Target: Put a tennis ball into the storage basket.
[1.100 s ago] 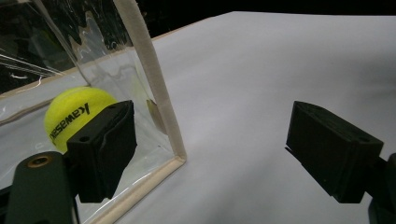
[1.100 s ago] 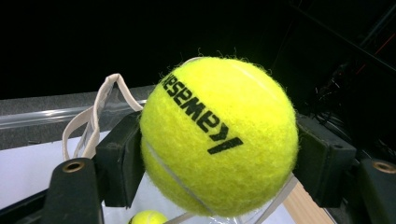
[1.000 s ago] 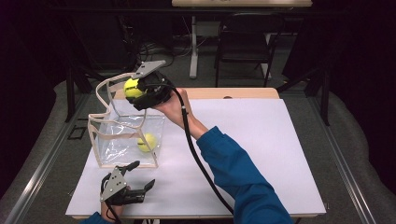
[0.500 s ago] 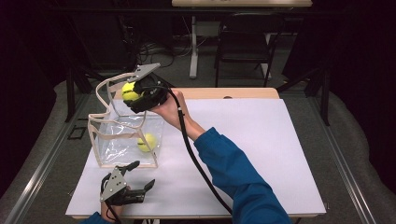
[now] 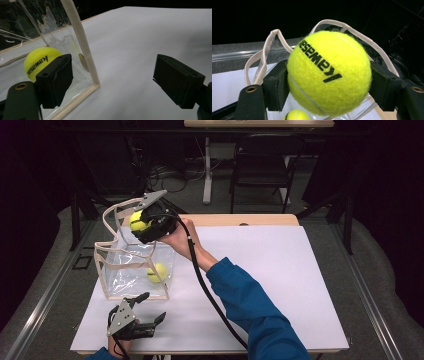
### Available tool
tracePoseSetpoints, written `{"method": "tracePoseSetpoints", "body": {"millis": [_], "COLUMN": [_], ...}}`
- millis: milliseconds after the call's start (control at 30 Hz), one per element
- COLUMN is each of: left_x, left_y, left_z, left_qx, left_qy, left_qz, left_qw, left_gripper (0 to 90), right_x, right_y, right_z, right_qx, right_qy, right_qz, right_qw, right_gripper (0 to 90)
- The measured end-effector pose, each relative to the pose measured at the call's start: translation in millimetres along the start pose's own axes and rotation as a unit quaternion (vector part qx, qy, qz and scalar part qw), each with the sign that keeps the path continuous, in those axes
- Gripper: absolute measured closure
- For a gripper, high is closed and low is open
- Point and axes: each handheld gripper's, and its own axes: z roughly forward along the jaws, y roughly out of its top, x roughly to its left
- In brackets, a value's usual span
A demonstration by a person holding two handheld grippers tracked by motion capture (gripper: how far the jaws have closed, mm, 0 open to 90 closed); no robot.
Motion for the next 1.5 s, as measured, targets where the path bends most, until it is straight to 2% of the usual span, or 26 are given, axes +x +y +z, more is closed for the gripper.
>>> {"method": "tracePoseSetpoints", "body": {"millis": [833,1167,1233,1300,1333,1500], "left_x": [0.3,0.4,0.3,0.5,0.5,0.4], "left_y": [0.2,0.2,0.2,0.1,0.1,0.2], "left_z": [-0.5,-0.8,-1.0,-1.2,-1.3,-1.3], "left_qx": [-0.001,-0.001,-0.001,-0.002,-0.002,-0.001], "left_qy": [-0.002,-0.002,-0.001,-0.001,-0.001,-0.001], "left_qz": [0.001,0.001,0.000,0.000,0.000,0.000], "left_qw": [1.0000,1.0000,1.0000,1.0000,1.0000,1.0000], "left_gripper": [16.1,16.1,16.1,16.1,16.1,16.1], "right_x": [6.6,6.8,7.0,6.5,6.1,-0.1], "right_y": [-0.6,-2.6,-3.4,-4.0,-3.8,-2.7], "right_z": [13.5,16.8,16.8,14.3,12.8,-2.9], "right_qx": [0.039,0.050,0.053,0.047,0.045,0.027], "right_qy": [0.011,0.022,0.027,0.028,0.027,0.024], "right_qz": [-0.005,-0.004,-0.002,0.002,0.003,0.012], "right_qw": [0.9992,0.9985,0.9982,0.9985,0.9986,0.9993], "right_gripper": [26.1,25.4,23.3,14.8,13.9,4.3]}}
